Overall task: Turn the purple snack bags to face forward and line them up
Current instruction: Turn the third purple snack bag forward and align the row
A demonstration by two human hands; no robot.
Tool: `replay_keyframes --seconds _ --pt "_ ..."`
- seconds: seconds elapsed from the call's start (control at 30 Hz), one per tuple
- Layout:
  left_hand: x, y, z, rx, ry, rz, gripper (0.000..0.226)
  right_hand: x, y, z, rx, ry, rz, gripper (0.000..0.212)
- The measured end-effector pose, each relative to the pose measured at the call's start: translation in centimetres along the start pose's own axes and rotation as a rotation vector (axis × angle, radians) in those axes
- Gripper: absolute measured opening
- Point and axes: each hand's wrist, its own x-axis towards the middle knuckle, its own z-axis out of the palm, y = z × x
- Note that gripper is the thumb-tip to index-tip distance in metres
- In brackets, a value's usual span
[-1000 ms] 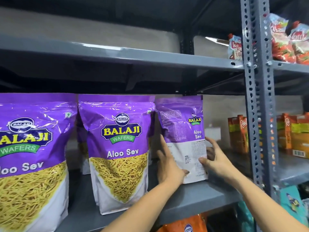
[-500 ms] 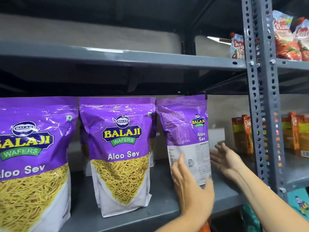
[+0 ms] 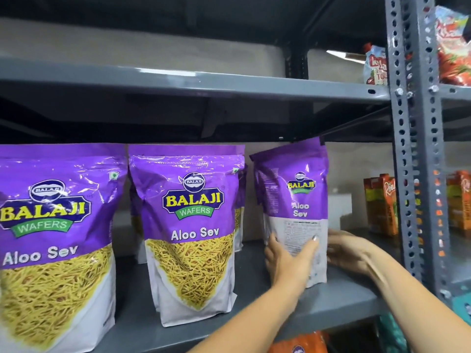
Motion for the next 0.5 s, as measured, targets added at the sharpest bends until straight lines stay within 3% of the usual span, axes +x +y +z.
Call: replay_keyframes --seconds 0.1,0.17,0.23,0.33,0.5 --pt "0.6 0.8 -0.3 0.008 -0.041 -0.075 0.133 -0.6 -0.3 -0.2 -0.074 -0.089 -0.009 0.071" --pt "1.6 0.8 -0.3 -0.025 -0.045 -0.143 0.144 -0.8 -0.5 0.1 -0.127 -0.067 -0.053 0.074" --pt "2.9 0.2 -0.4 -0.082 -0.042 -0.203 0.139 -1.0 -0.7 0.7 -0.156 -0.055 -0.093 0.085" --pt "4.2 -0.8 -1.1 -0.106 -0.084 -0.207 0.109 -0.8 -0.6 1.2 -0.152 -0.121 -0.11 0.114" --pt "5.1 -1.6 -1.5 -0.192 -0.153 -0.107 0.104 -0.6 -0.1 1.6 -0.074 -0.175 -0.112 0.116"
